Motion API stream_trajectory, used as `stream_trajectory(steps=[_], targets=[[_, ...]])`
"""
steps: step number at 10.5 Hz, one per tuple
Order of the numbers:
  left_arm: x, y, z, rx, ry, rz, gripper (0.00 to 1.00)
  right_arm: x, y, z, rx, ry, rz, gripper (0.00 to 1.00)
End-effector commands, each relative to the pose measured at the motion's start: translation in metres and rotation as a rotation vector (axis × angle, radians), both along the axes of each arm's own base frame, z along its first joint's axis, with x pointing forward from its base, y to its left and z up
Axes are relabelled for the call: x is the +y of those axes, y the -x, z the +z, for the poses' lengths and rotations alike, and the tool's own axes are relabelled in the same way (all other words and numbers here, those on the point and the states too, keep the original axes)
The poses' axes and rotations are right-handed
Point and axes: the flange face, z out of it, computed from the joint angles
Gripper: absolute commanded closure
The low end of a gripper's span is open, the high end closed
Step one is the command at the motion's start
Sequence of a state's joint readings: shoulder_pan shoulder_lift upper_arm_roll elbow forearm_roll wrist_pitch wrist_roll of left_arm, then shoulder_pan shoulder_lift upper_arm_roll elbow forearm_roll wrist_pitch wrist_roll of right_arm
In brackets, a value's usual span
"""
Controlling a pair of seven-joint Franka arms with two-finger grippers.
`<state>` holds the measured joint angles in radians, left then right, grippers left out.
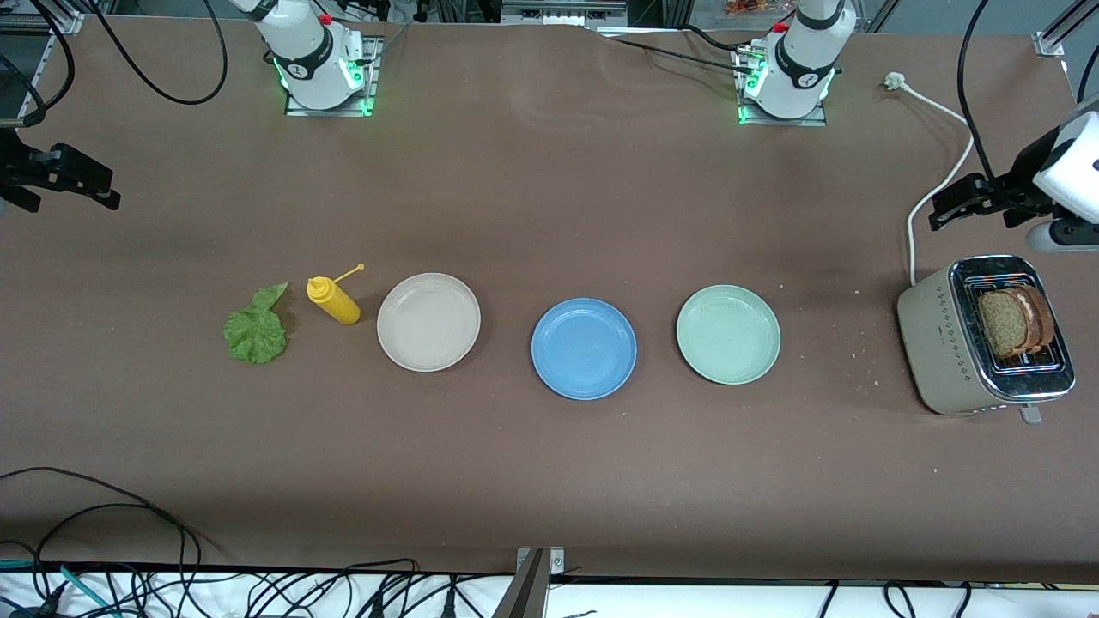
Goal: Make sandwich in blue plate with both arms
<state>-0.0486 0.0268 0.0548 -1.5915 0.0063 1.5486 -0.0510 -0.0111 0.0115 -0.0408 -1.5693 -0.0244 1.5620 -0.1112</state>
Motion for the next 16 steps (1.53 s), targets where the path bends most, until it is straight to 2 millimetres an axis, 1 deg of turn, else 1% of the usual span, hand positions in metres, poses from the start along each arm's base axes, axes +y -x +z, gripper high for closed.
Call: stream_trajectory(steps=[1, 2, 3, 4, 8, 15, 16], targets=[[0.003, 0.005, 0.025, -0.004, 0.014, -0.012, 0.0, -0.003, 0.001, 0.007, -0.002, 0.011, -0.011, 0.0], [0.003, 0.007, 0.029, 0.008, 0.014, -0.012, 0.0, -0.002, 0.0, 0.007, -0.004, 0.013, -0.009, 0.0], [0.008, 0.008, 0.039, -0.005, 0.014, -0.005, 0.0, -0.003, 0.0, 0.007, -0.007, 0.013, -0.01, 0.0], [0.013, 0.009, 0.04, -0.004, 0.014, 0.003, 0.0, -0.003, 0.0, 0.007, -0.008, 0.013, -0.01, 0.0], [0.008, 0.007, 0.039, -0.004, 0.015, 0.001, 0.0, -0.003, -0.001, 0.006, -0.006, 0.012, -0.009, 0.0], [0.011, 0.007, 0.038, -0.002, 0.013, 0.006, 0.0, -0.004, 0.0, 0.008, -0.008, 0.013, -0.012, 0.0], [0.011, 0.007, 0.038, -0.002, 0.013, 0.006, 0.0, -0.009, 0.0, 0.008, -0.008, 0.01, -0.02, 0.0]])
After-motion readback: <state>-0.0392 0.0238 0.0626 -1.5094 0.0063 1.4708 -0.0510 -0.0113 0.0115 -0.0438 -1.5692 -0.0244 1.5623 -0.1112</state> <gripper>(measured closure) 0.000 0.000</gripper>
